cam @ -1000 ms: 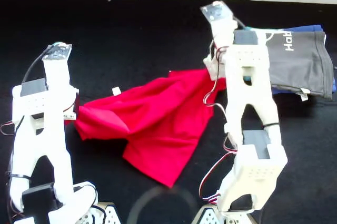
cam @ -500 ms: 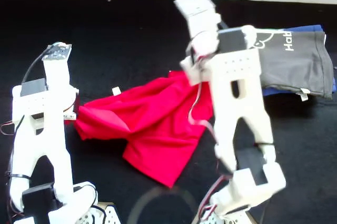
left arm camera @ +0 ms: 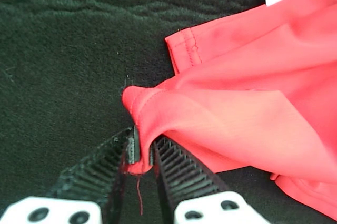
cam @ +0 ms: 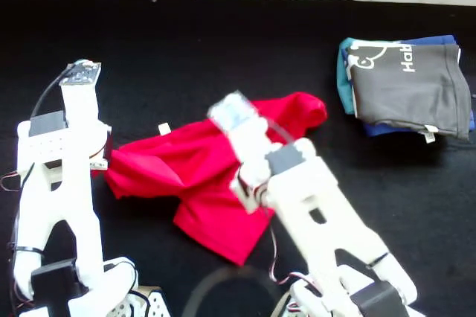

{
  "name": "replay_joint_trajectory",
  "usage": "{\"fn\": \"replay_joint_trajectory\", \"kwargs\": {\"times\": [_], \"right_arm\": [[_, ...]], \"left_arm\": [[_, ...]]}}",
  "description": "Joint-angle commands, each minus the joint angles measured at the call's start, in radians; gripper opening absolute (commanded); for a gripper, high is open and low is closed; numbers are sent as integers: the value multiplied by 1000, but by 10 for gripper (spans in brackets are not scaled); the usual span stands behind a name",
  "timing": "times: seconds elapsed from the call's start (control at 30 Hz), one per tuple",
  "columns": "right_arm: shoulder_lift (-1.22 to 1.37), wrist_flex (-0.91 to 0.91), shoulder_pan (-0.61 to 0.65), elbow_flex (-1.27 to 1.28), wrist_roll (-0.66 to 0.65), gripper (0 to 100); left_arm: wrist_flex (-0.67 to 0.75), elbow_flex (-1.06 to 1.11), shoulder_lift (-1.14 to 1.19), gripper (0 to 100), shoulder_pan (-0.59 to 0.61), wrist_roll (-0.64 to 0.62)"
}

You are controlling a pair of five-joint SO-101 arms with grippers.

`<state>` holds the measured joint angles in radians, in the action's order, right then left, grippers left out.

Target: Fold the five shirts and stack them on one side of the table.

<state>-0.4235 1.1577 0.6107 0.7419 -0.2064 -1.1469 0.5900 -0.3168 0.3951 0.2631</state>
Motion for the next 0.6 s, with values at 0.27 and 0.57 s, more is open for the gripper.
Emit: {"fn": "replay_joint_trajectory", "kwargs": {"times": [0.27, 0.57], "right_arm": [[225, -70, 189, 27, 31, 185], [185, -13, 298, 41, 38, 217]], "left_arm": [[6, -10, -4, 8, -8, -6], [8, -10, -4, 8, -7, -6]]}}
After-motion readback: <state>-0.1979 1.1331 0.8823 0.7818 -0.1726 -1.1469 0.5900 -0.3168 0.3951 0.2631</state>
